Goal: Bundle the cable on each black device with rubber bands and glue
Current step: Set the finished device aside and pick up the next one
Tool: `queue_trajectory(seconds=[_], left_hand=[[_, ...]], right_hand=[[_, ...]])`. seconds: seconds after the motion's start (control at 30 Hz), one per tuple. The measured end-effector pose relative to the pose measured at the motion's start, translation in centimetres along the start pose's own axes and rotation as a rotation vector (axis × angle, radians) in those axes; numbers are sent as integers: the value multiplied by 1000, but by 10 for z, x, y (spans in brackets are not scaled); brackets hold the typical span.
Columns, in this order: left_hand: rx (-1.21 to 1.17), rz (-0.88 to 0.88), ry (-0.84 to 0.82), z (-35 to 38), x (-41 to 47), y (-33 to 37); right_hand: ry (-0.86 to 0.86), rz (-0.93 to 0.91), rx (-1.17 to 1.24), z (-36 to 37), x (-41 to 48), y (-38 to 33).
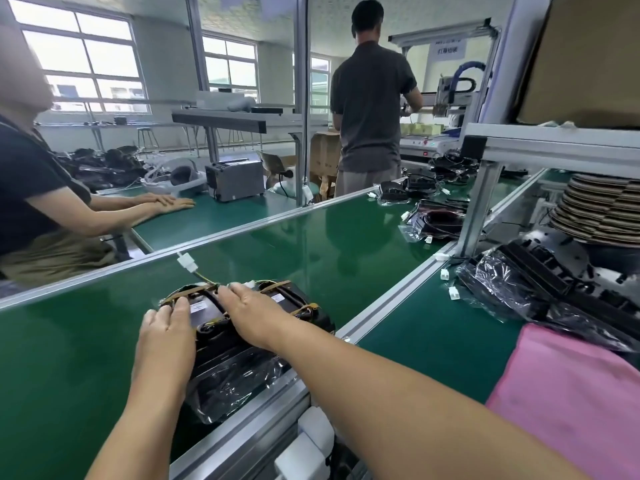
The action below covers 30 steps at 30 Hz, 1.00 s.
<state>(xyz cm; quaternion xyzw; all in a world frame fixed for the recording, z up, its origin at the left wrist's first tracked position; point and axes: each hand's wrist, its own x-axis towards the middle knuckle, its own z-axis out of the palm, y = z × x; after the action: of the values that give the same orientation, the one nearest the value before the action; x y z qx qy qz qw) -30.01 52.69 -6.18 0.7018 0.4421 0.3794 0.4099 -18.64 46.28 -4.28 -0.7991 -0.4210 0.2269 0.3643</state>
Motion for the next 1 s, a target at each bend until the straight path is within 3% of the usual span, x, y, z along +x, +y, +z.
queue_trajectory(seconds=[0.23, 0.77, 1.0], left_hand=[[58, 257, -6, 21, -13, 48], [-118, 561, -489, 196, -103, 176], [-121, 682, -643, 271, -149, 226]], right_hand=[[292, -14, 135, -45, -28, -1], [951, 164, 140, -211, -144, 96], [1106, 348, 143, -270, -185, 153]])
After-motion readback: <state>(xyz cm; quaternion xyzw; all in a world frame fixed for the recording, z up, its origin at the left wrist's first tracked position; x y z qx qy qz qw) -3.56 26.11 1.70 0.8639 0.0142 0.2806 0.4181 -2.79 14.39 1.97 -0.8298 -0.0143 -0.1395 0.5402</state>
